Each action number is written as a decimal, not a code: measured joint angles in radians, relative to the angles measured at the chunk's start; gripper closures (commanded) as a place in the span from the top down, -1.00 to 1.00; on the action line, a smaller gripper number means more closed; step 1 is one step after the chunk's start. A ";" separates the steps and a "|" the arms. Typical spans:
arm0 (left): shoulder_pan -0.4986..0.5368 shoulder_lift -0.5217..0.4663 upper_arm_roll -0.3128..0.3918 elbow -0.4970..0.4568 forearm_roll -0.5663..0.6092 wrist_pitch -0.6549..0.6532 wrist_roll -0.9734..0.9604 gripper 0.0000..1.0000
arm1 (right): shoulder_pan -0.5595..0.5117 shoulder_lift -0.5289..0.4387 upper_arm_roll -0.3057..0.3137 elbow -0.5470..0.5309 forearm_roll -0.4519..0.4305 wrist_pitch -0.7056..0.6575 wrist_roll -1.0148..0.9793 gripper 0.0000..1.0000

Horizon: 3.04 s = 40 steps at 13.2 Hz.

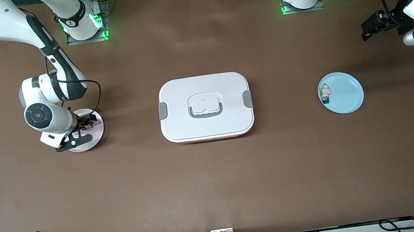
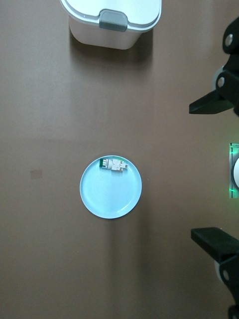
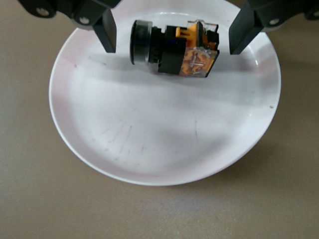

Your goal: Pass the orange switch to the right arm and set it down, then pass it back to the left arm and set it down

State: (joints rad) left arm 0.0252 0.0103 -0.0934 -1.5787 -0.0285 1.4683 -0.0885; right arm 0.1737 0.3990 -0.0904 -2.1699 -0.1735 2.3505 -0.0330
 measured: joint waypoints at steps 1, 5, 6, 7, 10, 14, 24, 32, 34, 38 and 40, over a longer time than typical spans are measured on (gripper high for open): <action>0.000 0.001 0.000 0.000 -0.017 0.006 0.000 1.00 | -0.001 0.000 -0.001 -0.014 0.000 0.017 0.000 1.00; 0.005 0.004 0.001 0.000 -0.029 0.018 0.000 1.00 | -0.015 0.002 -0.003 -0.030 -0.001 0.033 0.000 1.00; 0.006 0.005 0.001 0.000 -0.029 0.018 0.001 1.00 | -0.020 0.002 -0.003 -0.031 -0.001 0.034 0.000 0.98; 0.006 0.006 0.001 0.000 -0.029 0.018 0.001 1.00 | -0.024 0.003 -0.003 -0.031 -0.002 0.036 -0.001 0.96; 0.006 0.007 0.001 0.000 -0.029 0.018 0.001 1.00 | -0.025 0.016 -0.003 -0.031 -0.002 0.044 -0.002 0.97; 0.006 0.007 0.001 0.000 -0.029 0.018 0.002 1.00 | -0.027 0.034 -0.003 -0.031 -0.002 0.086 -0.001 0.96; 0.006 0.007 0.001 0.000 -0.029 0.018 0.005 1.00 | -0.027 0.035 -0.003 -0.020 0.000 0.099 0.000 0.25; 0.006 0.007 0.001 0.000 -0.029 0.018 0.007 1.00 | -0.027 0.019 0.027 -0.003 0.007 0.104 -0.001 -0.33; 0.007 0.007 0.001 0.000 -0.029 0.018 0.007 1.00 | -0.027 -0.015 0.046 0.029 0.050 0.059 -0.001 -0.33; 0.007 0.007 0.001 0.000 -0.029 0.018 0.007 1.00 | -0.026 -0.084 0.075 0.165 0.093 -0.097 -0.020 -0.32; 0.007 0.007 0.001 0.000 -0.029 0.018 0.007 1.00 | -0.026 -0.106 0.093 0.231 0.094 -0.137 -0.029 -0.32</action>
State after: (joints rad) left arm 0.0324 0.0174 -0.0924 -1.5787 -0.0575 1.4864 -0.0819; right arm 0.1473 0.2932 0.0027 -1.9393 -0.0798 2.2134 -0.0617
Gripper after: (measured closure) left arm 0.000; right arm 0.273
